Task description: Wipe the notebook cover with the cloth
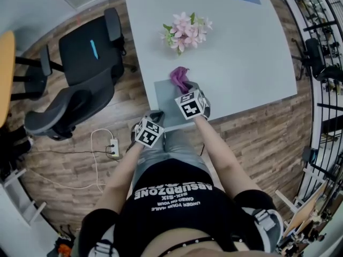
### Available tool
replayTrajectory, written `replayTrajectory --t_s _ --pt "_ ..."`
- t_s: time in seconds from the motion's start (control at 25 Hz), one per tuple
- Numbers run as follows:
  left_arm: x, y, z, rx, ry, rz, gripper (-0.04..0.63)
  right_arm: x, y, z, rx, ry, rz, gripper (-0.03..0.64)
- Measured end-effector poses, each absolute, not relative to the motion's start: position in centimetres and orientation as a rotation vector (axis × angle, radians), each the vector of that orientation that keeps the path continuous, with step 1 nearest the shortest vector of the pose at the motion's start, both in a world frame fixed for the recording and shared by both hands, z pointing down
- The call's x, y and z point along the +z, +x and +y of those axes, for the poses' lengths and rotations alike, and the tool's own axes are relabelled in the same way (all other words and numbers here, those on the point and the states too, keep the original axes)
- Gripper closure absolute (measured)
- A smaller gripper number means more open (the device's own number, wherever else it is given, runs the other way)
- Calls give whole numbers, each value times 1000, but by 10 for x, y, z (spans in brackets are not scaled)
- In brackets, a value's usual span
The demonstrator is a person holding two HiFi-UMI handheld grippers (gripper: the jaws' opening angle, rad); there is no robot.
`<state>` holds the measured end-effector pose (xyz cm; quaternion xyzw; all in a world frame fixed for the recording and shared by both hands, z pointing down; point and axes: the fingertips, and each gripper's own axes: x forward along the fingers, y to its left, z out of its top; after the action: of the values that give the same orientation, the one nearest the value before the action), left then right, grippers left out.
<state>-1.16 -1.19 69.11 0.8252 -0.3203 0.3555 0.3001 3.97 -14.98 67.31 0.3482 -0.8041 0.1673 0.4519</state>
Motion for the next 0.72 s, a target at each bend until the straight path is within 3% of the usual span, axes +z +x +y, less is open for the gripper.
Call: replayTrajectory --t_s 0.72 --pt "691 -13 -12 876 2183 -852 578 676 -12 -131 536 757 -2056 540"
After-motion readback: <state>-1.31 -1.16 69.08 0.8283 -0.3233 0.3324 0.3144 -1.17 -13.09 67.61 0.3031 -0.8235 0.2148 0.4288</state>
